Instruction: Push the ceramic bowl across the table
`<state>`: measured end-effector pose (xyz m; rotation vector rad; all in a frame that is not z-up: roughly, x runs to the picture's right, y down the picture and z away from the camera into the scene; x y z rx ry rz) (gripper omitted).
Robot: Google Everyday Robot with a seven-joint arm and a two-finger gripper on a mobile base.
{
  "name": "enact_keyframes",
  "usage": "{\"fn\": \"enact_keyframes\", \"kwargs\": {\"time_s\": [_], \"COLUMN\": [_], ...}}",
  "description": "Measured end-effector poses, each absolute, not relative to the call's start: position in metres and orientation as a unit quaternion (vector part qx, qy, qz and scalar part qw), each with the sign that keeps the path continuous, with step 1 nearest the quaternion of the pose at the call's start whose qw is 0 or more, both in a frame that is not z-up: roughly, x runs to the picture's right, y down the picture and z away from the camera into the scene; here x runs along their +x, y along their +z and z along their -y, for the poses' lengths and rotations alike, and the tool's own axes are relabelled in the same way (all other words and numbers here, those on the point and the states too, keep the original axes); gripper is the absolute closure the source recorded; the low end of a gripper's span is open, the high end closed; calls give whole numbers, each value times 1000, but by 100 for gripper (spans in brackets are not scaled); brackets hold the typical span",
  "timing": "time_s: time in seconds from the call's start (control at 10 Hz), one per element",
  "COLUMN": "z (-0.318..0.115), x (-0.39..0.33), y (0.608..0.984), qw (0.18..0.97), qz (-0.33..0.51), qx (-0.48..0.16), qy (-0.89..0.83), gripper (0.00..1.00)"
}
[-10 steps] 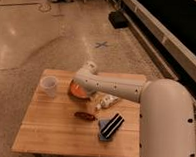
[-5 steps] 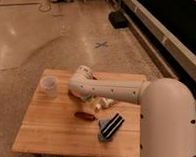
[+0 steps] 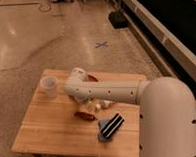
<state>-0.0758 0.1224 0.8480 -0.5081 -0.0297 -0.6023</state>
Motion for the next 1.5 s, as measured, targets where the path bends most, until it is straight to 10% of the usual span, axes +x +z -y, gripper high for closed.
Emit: {"fn": "enact_keyframes", "kwargs": {"time_s": [1.5], "z": [-143], "x": [-75], "y": [895], "qw": [898], "qz": [31], "qx": [-335], "qy": [-284], "gripper": [32]}}
